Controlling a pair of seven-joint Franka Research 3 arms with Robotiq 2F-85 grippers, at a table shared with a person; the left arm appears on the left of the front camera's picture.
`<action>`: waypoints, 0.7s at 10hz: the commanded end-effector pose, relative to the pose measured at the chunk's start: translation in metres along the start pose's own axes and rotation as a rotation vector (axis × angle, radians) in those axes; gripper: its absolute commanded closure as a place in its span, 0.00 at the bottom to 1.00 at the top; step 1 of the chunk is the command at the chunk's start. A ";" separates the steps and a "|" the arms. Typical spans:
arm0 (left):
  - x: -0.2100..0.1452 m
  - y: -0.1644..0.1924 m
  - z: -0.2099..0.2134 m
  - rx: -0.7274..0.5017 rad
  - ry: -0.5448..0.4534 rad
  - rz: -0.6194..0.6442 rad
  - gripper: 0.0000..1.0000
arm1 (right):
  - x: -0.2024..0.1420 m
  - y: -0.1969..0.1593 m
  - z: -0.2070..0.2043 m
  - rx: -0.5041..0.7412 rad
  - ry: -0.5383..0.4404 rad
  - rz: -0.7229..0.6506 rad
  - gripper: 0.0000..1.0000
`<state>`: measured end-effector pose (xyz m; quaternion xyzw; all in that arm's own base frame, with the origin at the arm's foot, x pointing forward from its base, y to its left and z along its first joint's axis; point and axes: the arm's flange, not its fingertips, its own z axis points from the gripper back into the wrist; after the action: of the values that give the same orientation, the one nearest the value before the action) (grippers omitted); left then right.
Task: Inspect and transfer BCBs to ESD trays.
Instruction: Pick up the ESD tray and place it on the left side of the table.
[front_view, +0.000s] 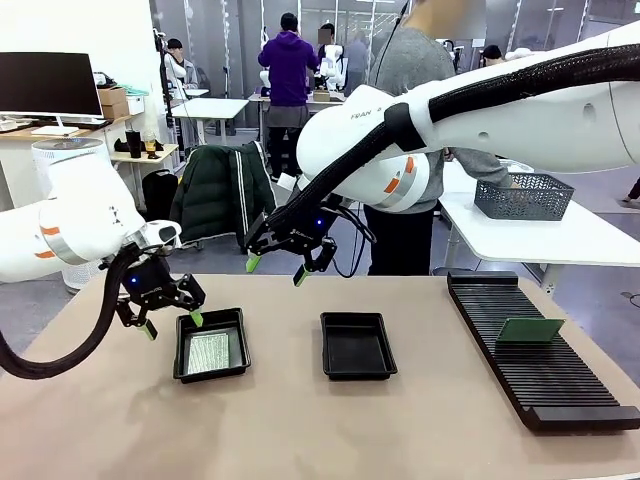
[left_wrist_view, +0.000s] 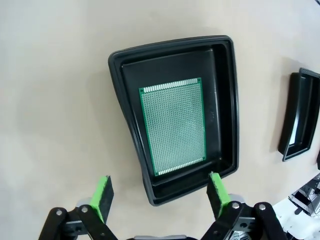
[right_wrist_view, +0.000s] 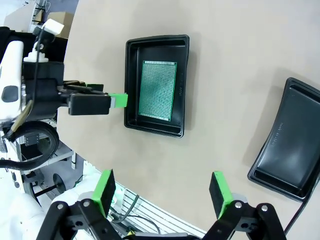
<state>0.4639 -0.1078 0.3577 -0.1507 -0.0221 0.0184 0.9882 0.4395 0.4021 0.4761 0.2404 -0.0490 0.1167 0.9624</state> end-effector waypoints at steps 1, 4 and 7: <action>0.011 -0.007 -0.008 0.043 0.021 0.038 0.00 | -0.001 0.000 0.000 -0.003 0.000 -0.006 0.00; 0.013 -0.005 -0.024 0.105 0.033 0.099 0.00 | -0.001 0.000 0.000 -0.003 0.000 -0.006 0.00; 0.013 -0.006 -0.039 0.100 0.025 0.136 0.02 | -0.001 0.000 0.000 -0.003 0.000 -0.006 0.00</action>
<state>0.4751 -0.1165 0.3248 -0.1082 0.0137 0.0725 0.9914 0.4395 0.4022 0.4761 0.2404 -0.0490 0.1168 0.9624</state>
